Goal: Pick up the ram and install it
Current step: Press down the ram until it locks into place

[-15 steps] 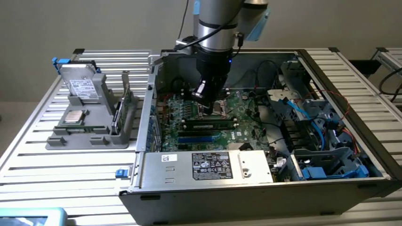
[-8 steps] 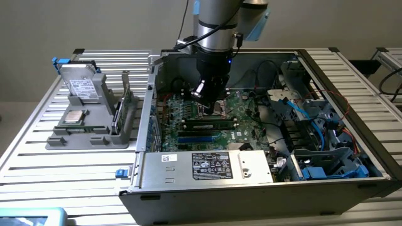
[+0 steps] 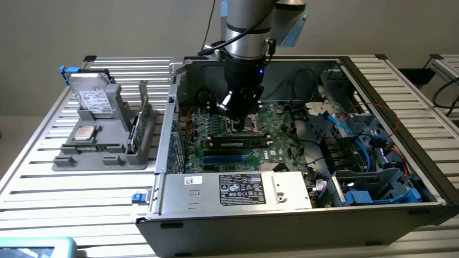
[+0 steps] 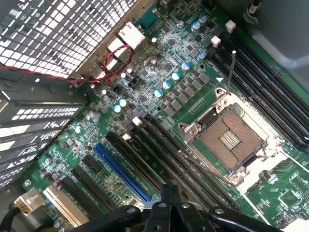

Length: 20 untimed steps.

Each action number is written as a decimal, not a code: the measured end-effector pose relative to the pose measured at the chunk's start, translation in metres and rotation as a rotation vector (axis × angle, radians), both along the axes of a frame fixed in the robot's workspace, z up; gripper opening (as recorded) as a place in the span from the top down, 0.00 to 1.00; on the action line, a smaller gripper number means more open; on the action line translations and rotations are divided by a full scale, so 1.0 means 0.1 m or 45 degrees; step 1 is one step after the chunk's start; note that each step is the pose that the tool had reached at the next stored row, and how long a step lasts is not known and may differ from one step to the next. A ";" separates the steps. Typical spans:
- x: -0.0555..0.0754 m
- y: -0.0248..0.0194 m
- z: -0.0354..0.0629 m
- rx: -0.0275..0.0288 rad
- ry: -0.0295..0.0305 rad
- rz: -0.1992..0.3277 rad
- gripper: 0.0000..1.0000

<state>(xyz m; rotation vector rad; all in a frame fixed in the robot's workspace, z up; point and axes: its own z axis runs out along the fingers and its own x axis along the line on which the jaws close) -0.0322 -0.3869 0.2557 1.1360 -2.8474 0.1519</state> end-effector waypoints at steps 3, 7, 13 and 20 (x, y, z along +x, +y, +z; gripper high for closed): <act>0.00 0.000 -0.001 0.0000 -0.0045 -0.045 0.89; 0.00 0.000 -0.002 0.0001 -0.0105 -0.099 0.89; 0.00 0.000 -0.002 0.0000 -0.0162 -0.180 0.89; 0.00 0.000 -0.003 -0.0006 -0.0177 -0.293 0.89</act>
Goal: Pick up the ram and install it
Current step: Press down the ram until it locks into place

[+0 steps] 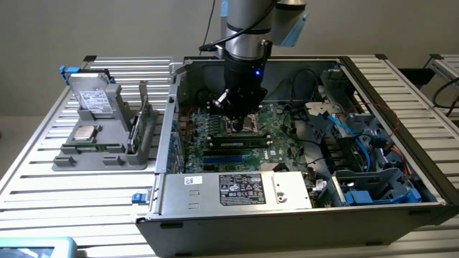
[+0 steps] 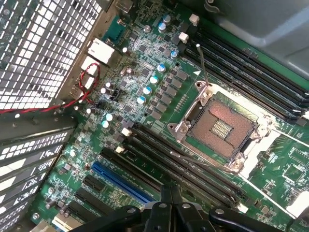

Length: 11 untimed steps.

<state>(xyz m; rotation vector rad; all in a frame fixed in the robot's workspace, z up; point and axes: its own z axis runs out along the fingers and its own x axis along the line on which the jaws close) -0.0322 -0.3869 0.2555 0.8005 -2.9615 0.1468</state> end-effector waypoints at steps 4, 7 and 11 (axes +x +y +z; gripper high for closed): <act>0.00 0.000 0.000 0.0000 -0.0015 -0.063 0.89; 0.00 0.000 0.000 0.0000 -0.0022 -0.112 0.89; 0.00 0.000 0.000 0.0002 -0.0079 -0.172 0.89</act>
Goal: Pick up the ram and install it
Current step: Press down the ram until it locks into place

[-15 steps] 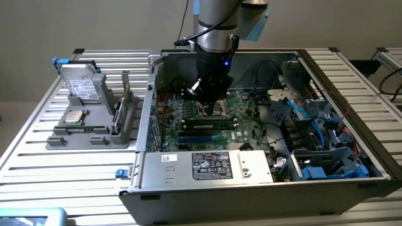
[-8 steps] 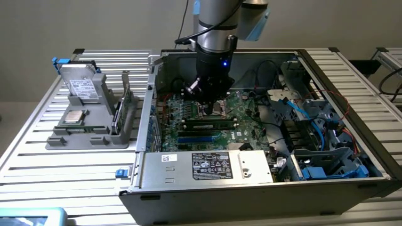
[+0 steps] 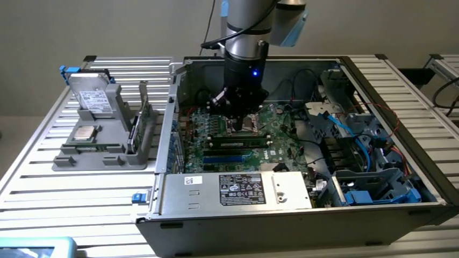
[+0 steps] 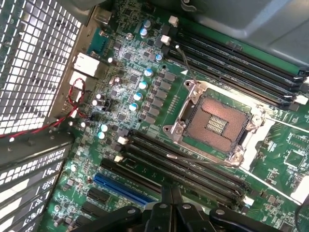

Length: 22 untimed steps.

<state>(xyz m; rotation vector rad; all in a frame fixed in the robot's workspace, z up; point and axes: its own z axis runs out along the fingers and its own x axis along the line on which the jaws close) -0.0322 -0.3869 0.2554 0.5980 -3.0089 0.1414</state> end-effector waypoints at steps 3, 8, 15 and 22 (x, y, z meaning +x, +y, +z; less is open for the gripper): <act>0.00 0.000 -0.001 -0.0004 -0.0087 -0.041 0.89; 0.00 0.000 0.000 -0.0120 -0.0285 -0.097 0.89; 0.00 0.000 0.001 -0.0302 -0.0674 -0.166 0.89; 0.00 0.000 0.000 -0.0338 -0.1102 -0.241 0.89</act>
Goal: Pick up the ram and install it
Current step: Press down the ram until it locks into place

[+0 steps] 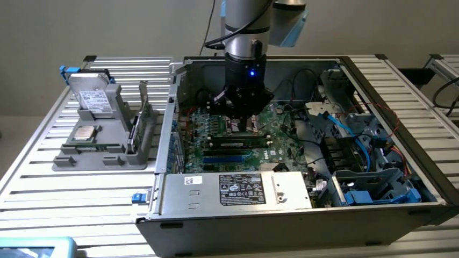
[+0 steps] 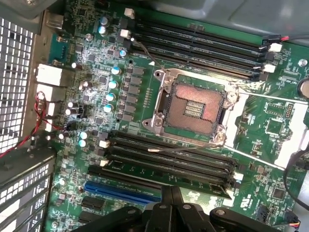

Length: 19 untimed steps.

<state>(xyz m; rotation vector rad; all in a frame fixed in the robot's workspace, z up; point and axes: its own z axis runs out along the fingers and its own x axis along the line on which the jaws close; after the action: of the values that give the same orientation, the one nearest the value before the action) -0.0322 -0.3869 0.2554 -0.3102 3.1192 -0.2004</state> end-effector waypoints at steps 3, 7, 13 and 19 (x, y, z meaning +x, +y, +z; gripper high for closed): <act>0.00 0.000 0.000 -0.0003 -0.0102 -0.041 0.89; 0.00 0.000 0.001 -0.0009 -0.0130 -0.105 0.89; 0.00 0.000 0.000 -0.0047 -0.0135 -0.171 0.89; 0.00 -0.001 0.000 -0.0131 -0.0140 -0.220 0.89</act>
<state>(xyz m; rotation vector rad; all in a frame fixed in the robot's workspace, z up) -0.0321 -0.3871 0.2554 -0.0391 3.1344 -0.2175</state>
